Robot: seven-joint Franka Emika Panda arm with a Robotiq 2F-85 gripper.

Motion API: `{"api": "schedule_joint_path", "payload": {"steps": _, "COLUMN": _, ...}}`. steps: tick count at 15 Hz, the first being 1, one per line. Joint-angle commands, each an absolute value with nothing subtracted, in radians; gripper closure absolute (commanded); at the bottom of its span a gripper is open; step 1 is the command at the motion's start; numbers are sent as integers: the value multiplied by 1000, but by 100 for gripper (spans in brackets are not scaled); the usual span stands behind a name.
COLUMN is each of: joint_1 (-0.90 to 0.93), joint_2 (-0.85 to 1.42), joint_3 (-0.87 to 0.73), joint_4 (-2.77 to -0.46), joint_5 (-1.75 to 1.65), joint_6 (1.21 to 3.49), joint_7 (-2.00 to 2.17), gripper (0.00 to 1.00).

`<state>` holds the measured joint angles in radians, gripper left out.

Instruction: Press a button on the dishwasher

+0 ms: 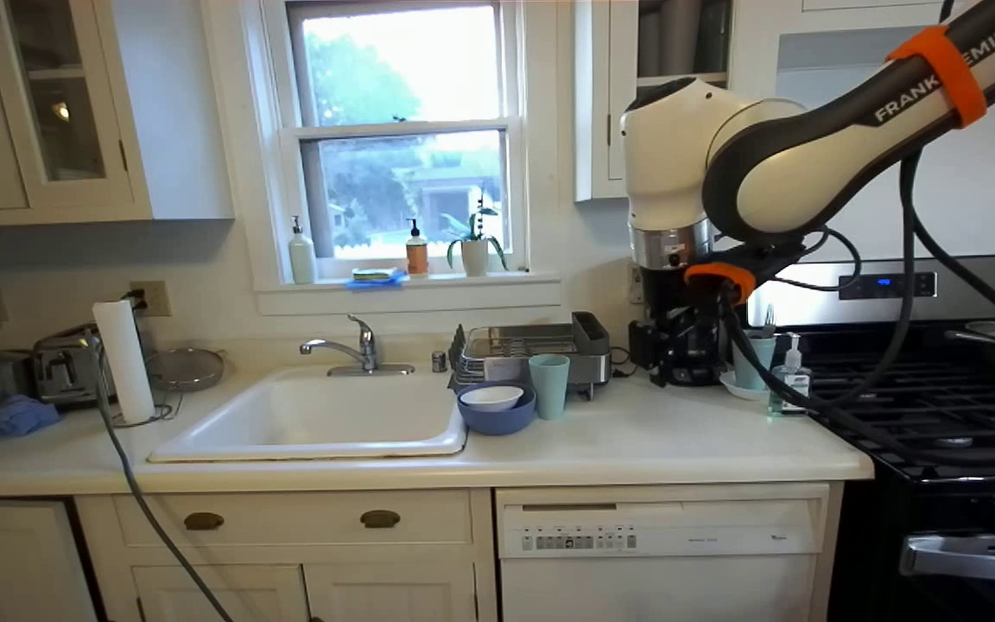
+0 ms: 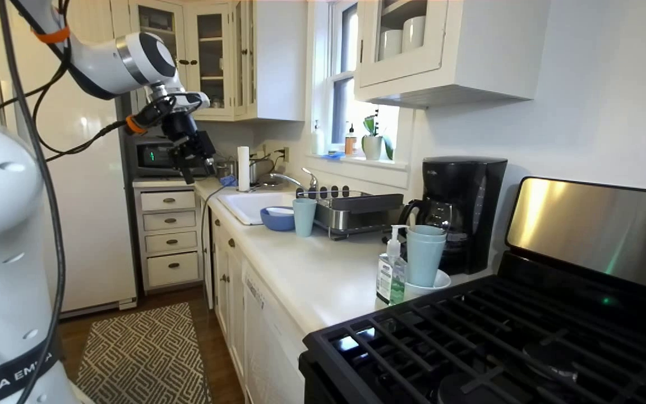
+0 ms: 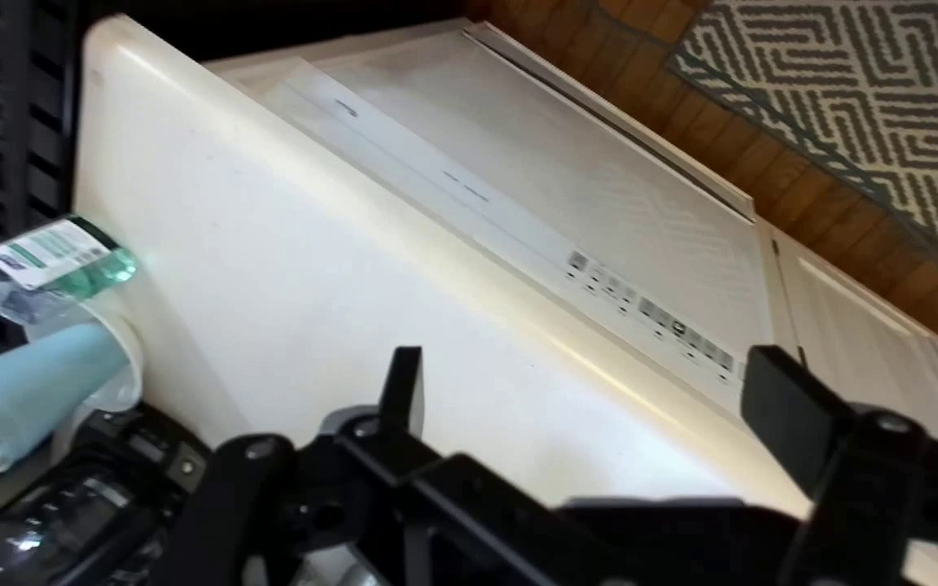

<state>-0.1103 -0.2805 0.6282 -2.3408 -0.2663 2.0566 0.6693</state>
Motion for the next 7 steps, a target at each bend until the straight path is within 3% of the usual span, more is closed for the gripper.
{"api": "schedule_joint_path", "payload": {"steps": 1, "joint_1": 20, "joint_2": -376, "joint_3": 496, "joint_4": -2381, "joint_5": -246, "joint_6": 1957, "joint_7": 667, "gripper": 0}}
{"api": "schedule_joint_path", "payload": {"steps": 7, "joint_1": 62, "joint_2": -342, "joint_3": 458, "joint_4": -2358, "joint_5": -288, "joint_6": 1953, "joint_7": 687, "gripper": 0}}
